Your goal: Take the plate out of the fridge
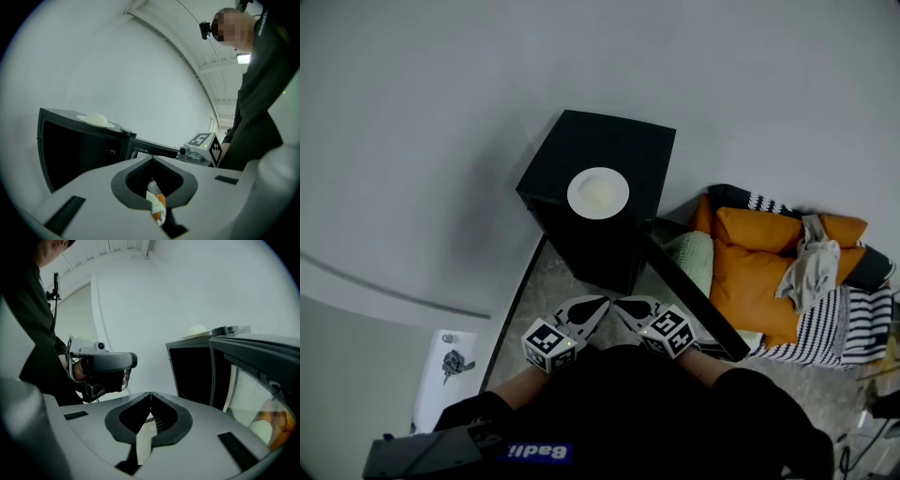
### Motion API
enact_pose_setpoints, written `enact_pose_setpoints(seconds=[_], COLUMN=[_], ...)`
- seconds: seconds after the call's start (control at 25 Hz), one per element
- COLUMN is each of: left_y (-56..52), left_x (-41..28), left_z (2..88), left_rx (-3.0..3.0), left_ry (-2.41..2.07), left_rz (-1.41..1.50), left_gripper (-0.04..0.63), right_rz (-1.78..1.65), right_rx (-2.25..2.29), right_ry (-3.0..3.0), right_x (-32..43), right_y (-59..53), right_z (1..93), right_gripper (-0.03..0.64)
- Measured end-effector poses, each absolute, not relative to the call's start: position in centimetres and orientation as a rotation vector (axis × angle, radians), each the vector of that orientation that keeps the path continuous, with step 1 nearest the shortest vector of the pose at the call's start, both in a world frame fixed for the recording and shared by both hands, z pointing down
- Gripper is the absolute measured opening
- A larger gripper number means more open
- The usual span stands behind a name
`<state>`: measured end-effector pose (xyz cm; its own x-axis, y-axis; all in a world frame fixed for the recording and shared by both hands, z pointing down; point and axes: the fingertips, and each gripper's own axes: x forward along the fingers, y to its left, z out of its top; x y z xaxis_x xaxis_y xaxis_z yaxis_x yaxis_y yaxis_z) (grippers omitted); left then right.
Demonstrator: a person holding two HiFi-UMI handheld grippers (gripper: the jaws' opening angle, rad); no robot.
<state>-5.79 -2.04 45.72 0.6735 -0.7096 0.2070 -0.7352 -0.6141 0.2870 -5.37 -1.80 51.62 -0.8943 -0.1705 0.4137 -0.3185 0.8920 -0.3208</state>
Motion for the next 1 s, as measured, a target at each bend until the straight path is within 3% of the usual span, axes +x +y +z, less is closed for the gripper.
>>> enact_pose_setpoints(seconds=[1.0], left_y=[-1.9], left_x=[-5.6], left_z=[46.7], left_rx=[2.553], left_ry=[-1.099], left_rz=[0.129], left_gripper=[0.008], right_rz=[0.492], right_rx=[0.361], right_ry=[-2.78], right_x=[-5.6], right_y=[-2.1], right_z=[49.6], right_gripper=[0.011])
